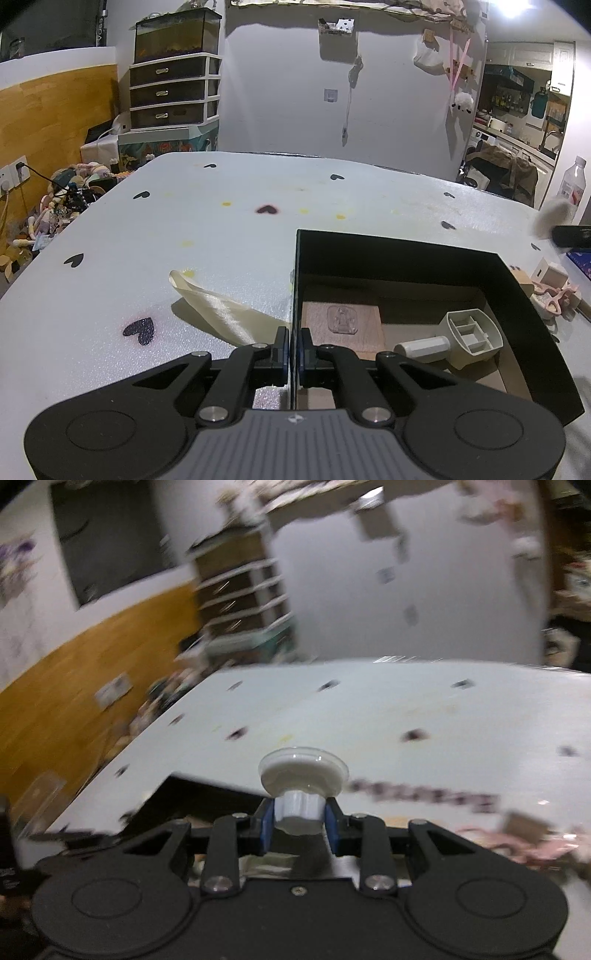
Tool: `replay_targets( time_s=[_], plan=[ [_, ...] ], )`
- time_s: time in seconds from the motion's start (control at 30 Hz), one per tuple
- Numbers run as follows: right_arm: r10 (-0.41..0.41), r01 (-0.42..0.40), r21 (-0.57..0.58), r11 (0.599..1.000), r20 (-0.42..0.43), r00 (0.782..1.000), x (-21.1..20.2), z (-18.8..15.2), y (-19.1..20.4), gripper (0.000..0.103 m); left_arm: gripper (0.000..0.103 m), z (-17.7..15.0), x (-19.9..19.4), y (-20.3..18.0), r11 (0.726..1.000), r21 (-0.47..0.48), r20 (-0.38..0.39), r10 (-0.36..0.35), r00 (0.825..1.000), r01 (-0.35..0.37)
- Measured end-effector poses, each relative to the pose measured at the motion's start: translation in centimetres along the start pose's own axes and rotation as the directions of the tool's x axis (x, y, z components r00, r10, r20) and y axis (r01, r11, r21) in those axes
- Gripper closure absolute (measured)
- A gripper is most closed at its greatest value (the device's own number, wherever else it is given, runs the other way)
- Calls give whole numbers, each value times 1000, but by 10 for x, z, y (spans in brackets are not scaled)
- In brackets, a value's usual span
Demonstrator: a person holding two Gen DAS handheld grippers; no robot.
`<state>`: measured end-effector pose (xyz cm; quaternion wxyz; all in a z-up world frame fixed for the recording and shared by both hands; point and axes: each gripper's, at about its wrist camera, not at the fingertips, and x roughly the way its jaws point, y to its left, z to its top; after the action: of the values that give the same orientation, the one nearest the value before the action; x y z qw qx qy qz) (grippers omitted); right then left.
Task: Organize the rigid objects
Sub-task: 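Grasp the white suction-cup hook with the right gripper and drop it in the box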
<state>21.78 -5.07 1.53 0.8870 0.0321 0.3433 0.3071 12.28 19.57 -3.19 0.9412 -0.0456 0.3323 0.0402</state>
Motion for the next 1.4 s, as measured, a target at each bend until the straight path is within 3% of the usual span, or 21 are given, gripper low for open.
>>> replay_targets(
  time_s=[0.13, 0.27, 0.6, 0.63, 0.67, 0.7, 1.17, 1.4],
  plan=[
    [38, -42, -35, 998, -112, 993, 35, 2, 28, 73, 99, -1, -1, 1, 1000, 2, 2, 0, 1000, 0],
    [15, -28, -62, 998, -193, 981, 62, -3, 44, 74, 99, -1, -2, 1, 1000, 4, 3, 0, 1000, 0],
    [-25, -2, -116, 993, -237, 971, 91, -6, 54, 72, 99, 1, -4, 1, 1000, 9, 3, 1, 1000, -1],
    [-36, 7, -124, 992, -239, 970, 92, -6, 55, 63, 99, 1, -4, 1, 1000, 10, 3, 1, 1000, -1],
    [-48, 17, -129, 992, -236, 971, 93, -5, 56, 53, 99, 1, -4, 1, 1000, 9, 3, 1, 1000, -1],
    [-45, 15, -131, 991, -230, 972, 91, -5, 56, 50, 99, 1, -4, 1, 1000, 10, 3, 1, 1000, -1],
    [-25, 0, -134, 991, -183, 983, 62, -5, 52, 46, 99, 1, -4, 2, 1000, 9, 3, 2, 1000, -2],
    [-12, 7, -91, 996, -50, 999, 18, 2, 28, 39, 99, 1, -4, 2, 1000, 8, 3, 2, 1000, -2]
  ],
)
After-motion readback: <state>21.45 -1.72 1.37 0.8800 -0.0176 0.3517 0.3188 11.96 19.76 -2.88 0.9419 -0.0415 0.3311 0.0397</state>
